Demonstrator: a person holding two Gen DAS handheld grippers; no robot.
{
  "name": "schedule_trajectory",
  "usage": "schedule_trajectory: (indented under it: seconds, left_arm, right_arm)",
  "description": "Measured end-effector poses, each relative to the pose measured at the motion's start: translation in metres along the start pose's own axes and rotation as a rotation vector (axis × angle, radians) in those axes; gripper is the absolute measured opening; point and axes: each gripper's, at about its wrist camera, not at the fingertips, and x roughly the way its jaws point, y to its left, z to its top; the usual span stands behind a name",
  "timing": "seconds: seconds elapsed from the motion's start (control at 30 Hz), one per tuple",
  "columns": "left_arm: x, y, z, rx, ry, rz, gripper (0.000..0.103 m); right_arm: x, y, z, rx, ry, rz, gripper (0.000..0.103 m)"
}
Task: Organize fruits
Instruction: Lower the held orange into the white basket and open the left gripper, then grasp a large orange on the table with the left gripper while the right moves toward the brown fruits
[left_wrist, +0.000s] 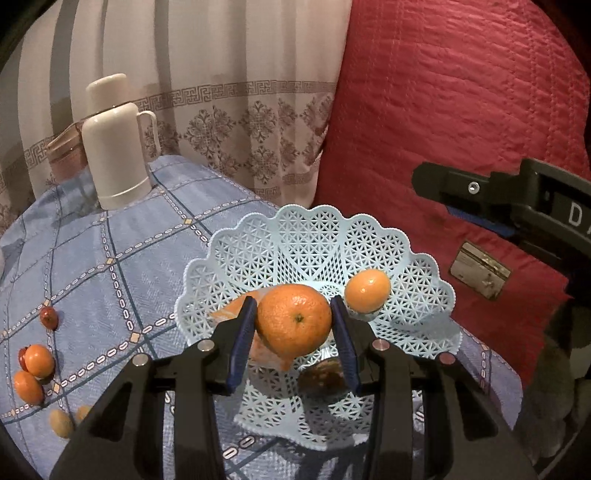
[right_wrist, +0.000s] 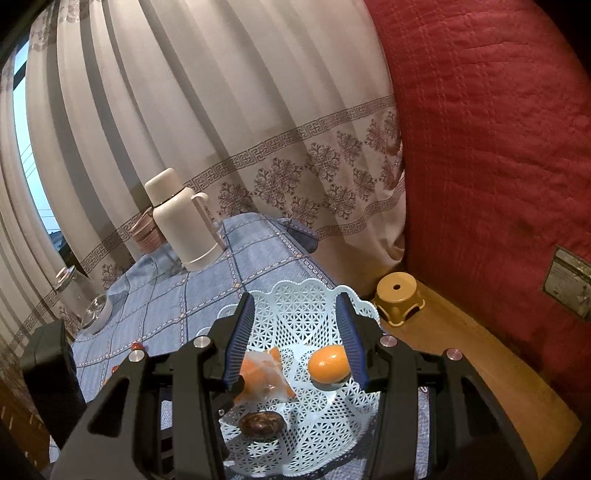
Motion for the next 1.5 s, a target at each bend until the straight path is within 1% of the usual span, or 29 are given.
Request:
schedule_trajectory:
  seconds: [0.03,0.07,0.1,0.13,0.53,0.77,0.8,0.87,1.13,1.3,1.5]
  left_arm:
    - [0.0,0.0,0.0,-0.002,0.003,-0.004,0.051]
    - [0.0,0.001,0.0,-0.006,0.005,-0.007,0.068]
    - [-0.001,0.002,0.0,-0.012,0.001,-0.004,0.075]
    - [-0.003,0.003,0.0,-0.017,-0.005,-0.007,0.077]
    - [-0.013,0.016,-0.002,-0.038,-0.023,0.015,0.077]
    - [-0.021,0.028,-0.001,-0.067,-0.034,0.031,0.077]
    - [-0.022,0.031,0.0,-0.076,-0.035,0.035,0.077]
    - [-0.025,0.037,0.001,-0.092,-0.038,0.042,0.077]
    - [-0.045,0.065,0.001,-0.159,-0.075,0.075,0.077]
    - [-0.059,0.08,0.001,-0.182,-0.103,0.115,0.077]
    - [-0.075,0.107,-0.004,-0.234,-0.125,0.154,0.078]
  right_arm:
    - [0.0,0.0,0.0,0.0,0.001,0.001,0.048]
    - [0.0,0.0,0.0,0.0,0.001,0.002,0.048]
    - [0.0,0.0,-0.001,-0.001,0.001,0.002,0.048]
    - [0.0,0.001,-0.001,-0.002,0.001,0.003,0.048]
    - [0.0,0.004,-0.004,-0.003,0.004,0.008,0.047]
    - [0.001,0.012,-0.005,-0.011,0.018,0.019,0.048]
    - [0.001,0.013,-0.006,-0.012,0.018,0.02,0.049]
    - [0.001,0.012,-0.006,-0.011,0.015,0.021,0.056]
    - [0.004,0.021,-0.01,-0.028,0.026,0.034,0.056]
    - [0.006,0.028,-0.015,-0.038,0.04,0.048,0.056]
    - [0.008,0.042,-0.022,-0.059,0.051,0.08,0.056]
